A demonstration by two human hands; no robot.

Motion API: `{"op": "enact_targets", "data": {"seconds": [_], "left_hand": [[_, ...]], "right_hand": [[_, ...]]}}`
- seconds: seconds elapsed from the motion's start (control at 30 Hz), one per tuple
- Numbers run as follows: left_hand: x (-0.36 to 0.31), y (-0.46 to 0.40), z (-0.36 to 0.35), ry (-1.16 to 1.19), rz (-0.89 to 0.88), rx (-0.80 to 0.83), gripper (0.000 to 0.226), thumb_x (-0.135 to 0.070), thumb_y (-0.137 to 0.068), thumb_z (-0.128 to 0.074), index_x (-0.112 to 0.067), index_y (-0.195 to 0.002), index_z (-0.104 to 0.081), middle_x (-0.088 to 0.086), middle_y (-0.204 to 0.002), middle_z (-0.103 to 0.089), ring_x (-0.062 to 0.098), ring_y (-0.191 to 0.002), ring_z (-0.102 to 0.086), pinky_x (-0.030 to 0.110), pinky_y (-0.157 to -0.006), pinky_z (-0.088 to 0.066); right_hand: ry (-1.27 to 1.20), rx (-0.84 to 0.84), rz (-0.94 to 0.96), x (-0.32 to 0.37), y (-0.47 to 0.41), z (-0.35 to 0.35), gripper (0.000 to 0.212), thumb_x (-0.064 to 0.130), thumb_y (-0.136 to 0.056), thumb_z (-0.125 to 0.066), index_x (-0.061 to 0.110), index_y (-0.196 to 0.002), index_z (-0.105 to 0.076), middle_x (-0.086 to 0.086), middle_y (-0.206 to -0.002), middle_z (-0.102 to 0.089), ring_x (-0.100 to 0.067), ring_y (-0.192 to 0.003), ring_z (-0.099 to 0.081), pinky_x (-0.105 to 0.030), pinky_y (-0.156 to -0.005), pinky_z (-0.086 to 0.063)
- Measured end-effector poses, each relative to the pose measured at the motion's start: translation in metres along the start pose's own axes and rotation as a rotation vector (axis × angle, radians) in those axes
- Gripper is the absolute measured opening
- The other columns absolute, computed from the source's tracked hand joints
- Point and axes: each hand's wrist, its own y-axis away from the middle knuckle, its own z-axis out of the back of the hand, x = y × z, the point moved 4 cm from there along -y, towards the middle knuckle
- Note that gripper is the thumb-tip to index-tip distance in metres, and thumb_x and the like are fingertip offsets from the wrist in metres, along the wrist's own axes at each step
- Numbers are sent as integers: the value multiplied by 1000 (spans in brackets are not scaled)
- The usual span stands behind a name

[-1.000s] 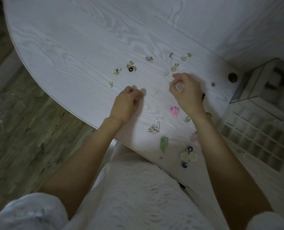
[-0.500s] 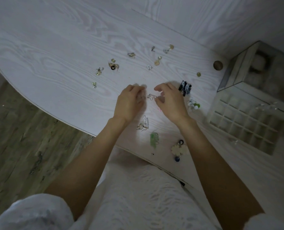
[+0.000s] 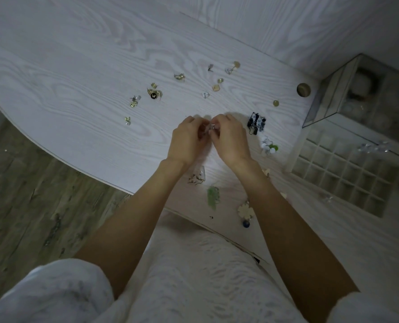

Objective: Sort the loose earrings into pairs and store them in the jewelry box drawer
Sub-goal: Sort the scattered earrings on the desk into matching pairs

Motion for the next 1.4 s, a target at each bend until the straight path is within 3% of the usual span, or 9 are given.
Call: {"op": "enact_targets", "data": {"seconds": [0.27, 0.43, 0.63, 0.77, 0.97, 1.07, 1.17, 1.27, 1.4], "left_hand": [[3, 3, 6, -12, -17, -8, 16, -17, -85, -60, -8, -95, -67, 10, -85, -65, 24, -78, -60, 33, -70, -47], [4, 9, 8, -4, -40, 8, 17, -21, -84, -61, -11, -96, -68, 8, -85, -67, 22, -76, -62, 29, -66, -45], [11, 14, 25, -9, -70, 33, 22, -22, -88, -58, -14, -107, -65, 6, -95, -67, 21, -81, -62, 25, -69, -42], [41, 20, 64, -48, -76, -128, 20, -22, -89, -56, -20, -106, -65, -2, -92, -68, 16, -83, -59, 27, -69, -45], [101, 10, 110, -78, 147, -321, 29, -21, -86, -58, -20, -114, -61, 1, -110, -63, 22, -101, -52, 19, -80, -31], [98, -18, 111, -148, 73, -277, 34, -16, -83, -58, -15, -116, -61, 9, -116, -61, 31, -105, -52, 30, -89, -37], [85, -44, 102, -250, -14, -141, 38, -12, -79, -55, -15, -116, -60, 10, -117, -62, 37, -103, -54, 42, -86, -42], [82, -54, 95, -327, -39, -84, 28, -11, -82, -53, -14, -108, -65, 11, -106, -65, 37, -96, -55, 42, -78, -42], [87, -42, 91, -202, -41, -54, 25, -6, -81, -57, -9, -104, -66, 13, -105, -63, 34, -93, -53, 37, -80, -41]], "right_hand": [[-77, 54, -21, -2, -2, 1, 17, 2, -86, -59, 7, -101, -66, -11, -102, -65, -21, -91, -62, -32, -85, -52], [-98, 106, -31, -2, 1, 4, 17, 1, -86, -60, 7, -99, -68, -9, -99, -68, -16, -88, -64, -25, -83, -52], [-43, 117, -2, 0, 0, 14, 23, 6, -88, -60, 6, -110, -63, -11, -105, -67, -19, -94, -63, -29, -85, -51], [-11, 96, 90, 8, -9, 23, 21, 7, -88, -59, 9, -108, -64, -8, -103, -66, -18, -93, -61, -35, -84, -53], [55, 100, 290, 54, -45, 2, 23, 10, -88, -58, 14, -109, -65, -6, -111, -62, -22, -103, -57, -34, -82, -49], [117, 97, 328, 80, -65, -22, 29, 7, -87, -57, 15, -114, -61, -6, -119, -58, -25, -111, -50, -34, -86, -44], [136, 134, 377, 94, -74, -41, 36, 3, -85, -58, 13, -119, -58, -6, -121, -56, -26, -113, -49, -38, -91, -46], [154, 113, 334, 87, -76, -43, 33, 7, -86, -59, 12, -118, -59, -4, -121, -58, -25, -117, -47, -37, -92, -45], [127, 82, 283, 70, -70, -33, 21, 9, -86, -60, 9, -107, -63, -4, -116, -60, -22, -114, -48, -33, -88, -45]]}}
